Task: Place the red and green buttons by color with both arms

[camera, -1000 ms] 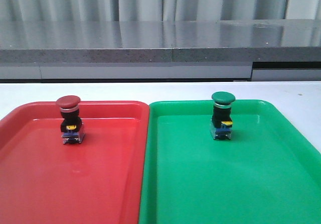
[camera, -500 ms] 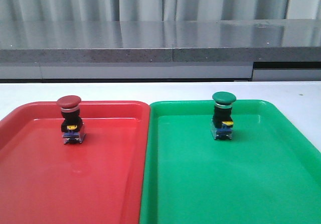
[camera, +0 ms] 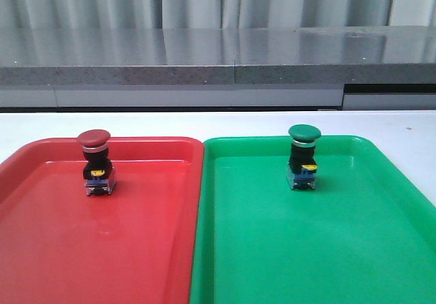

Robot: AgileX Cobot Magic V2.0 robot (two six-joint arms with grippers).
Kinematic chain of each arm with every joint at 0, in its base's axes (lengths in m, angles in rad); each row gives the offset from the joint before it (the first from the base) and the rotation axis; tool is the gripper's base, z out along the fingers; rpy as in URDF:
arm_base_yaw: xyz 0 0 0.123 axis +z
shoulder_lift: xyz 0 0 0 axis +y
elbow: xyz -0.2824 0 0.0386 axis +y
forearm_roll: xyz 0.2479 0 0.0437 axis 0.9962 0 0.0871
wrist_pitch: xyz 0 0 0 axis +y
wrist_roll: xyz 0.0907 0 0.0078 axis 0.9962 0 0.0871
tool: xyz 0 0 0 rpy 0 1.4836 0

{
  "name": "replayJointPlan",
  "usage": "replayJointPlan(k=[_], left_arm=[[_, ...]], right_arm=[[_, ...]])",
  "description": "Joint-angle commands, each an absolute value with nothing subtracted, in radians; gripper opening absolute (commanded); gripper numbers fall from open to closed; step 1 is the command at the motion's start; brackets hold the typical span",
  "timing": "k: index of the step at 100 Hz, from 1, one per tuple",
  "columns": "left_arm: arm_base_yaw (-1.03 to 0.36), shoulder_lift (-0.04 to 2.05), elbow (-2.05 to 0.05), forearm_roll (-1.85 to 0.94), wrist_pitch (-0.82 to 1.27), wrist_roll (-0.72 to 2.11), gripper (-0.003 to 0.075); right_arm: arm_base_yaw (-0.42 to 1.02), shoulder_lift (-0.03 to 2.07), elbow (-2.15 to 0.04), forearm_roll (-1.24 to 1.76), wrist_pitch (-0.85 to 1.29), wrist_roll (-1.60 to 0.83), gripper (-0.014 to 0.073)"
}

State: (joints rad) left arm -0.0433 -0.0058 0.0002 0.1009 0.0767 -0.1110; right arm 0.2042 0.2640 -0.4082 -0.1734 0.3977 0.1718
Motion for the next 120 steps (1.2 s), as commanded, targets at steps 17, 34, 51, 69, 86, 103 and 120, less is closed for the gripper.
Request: replayJointPlan(k=[17,34,51,69,86,103,120], left_arm=[[-0.042,-0.037,0.026,0.094,-0.008,-0.114,-0.0019],[-0.042,-0.037,0.026,0.094,-0.008,-0.114,-0.0019],[-0.042,-0.037,0.026,0.094,-0.008,-0.114,-0.0019],[-0.042,-0.037,0.026,0.094,-0.008,-0.114,-0.0019],[-0.042,-0.037,0.026,0.094,-0.008,-0.114,-0.0019],[-0.042,-0.037,0.026,0.094,-0.008,-0.114,-0.0019],[-0.042,-0.037,0.026,0.094,-0.008,-0.114,-0.0019]], right_arm=[[0.198,0.271,-0.432,-0.19,0.324,0.17,-0.0067],[0.198,0.271,-0.432,-0.19,0.324,0.17,-0.0067],[0.198,0.271,-0.432,-0.195,0.323,0.169,-0.0067],[0.198,0.238,-0.375,-0.206,0.247,0.123,-0.0067],[0.198,0.146,-0.248,-0.148,0.156,0.042,-0.0067],[0.138,0.054,-0.144,-0.084,0.12,0.03,-0.0067],[0.047,-0.033,-0.075,-0.037,0.096,0.03,-0.0067]])
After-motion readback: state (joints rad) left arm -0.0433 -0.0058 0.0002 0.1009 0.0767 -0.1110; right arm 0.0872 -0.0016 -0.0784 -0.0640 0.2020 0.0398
